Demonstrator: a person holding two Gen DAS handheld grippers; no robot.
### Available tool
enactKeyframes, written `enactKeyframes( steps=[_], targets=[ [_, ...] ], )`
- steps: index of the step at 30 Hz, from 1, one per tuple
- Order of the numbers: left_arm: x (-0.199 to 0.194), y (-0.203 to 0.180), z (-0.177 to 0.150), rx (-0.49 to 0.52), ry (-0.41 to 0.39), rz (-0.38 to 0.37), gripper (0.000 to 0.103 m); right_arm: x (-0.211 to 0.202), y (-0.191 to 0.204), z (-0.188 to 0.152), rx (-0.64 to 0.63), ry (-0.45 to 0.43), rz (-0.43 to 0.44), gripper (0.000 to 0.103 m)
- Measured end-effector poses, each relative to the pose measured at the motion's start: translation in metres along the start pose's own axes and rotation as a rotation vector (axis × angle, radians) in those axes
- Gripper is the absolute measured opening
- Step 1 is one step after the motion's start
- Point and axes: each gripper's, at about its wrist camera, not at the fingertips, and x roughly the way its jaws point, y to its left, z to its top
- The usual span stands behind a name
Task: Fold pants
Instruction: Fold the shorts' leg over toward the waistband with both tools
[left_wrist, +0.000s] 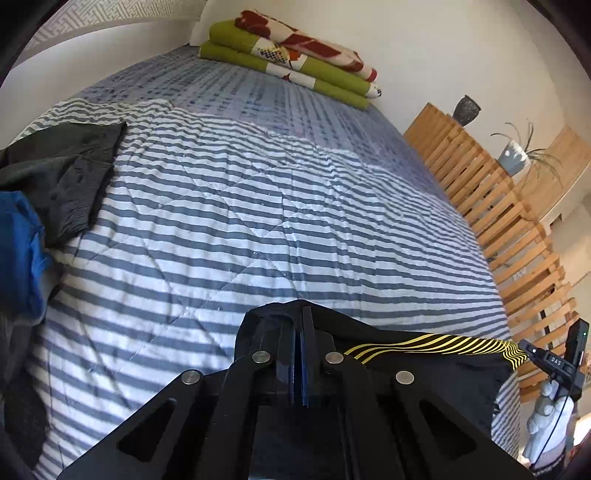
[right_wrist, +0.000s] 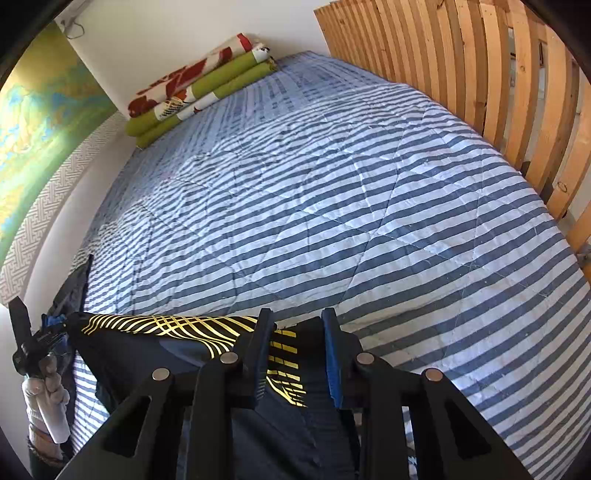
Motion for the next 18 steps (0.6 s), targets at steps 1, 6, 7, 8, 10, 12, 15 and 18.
enactKeyframes(
  steps=[1,6,7,8,10,12,15,18],
  targets=[
    [-0.02,0.0,-0.01,0.013,-0.015,-0.008,0.001,-0.011,0.004,-0.005,-0.009,-0.009,0.006,0.023],
    [-0.108,0.004,-0.081,0.033,-0.058,-0.035,0.001,-0.075,0.018,-0.048,-0.065,-0.048,0.048,0.023],
    [-0.124,0.004,-0.101,0.04,-0.062,-0.04,0.001,-0.087,0.018,-0.061,-0.068,-0.049,0.057,0.023],
    [-0.138,0.005,-0.12,0.042,-0.062,-0.042,0.001,-0.099,0.018,-0.075,-0.076,-0.049,0.059,0.023],
    [-0.162,0.009,-0.164,0.038,-0.037,-0.062,0.001,-0.118,0.016,-0.103,-0.093,-0.048,0.054,0.023],
    [-0.178,0.013,-0.211,0.035,0.003,-0.066,0.001,-0.134,0.011,-0.136,-0.112,-0.027,0.04,0.023],
    [-0.187,0.017,-0.276,0.063,0.084,-0.045,0.001,-0.145,0.004,-0.183,-0.136,0.015,0.003,0.023],
    [-0.187,0.022,-0.325,0.053,0.157,-0.05,0.001,-0.144,-0.006,-0.222,-0.15,0.069,-0.023,0.023]
  ],
)
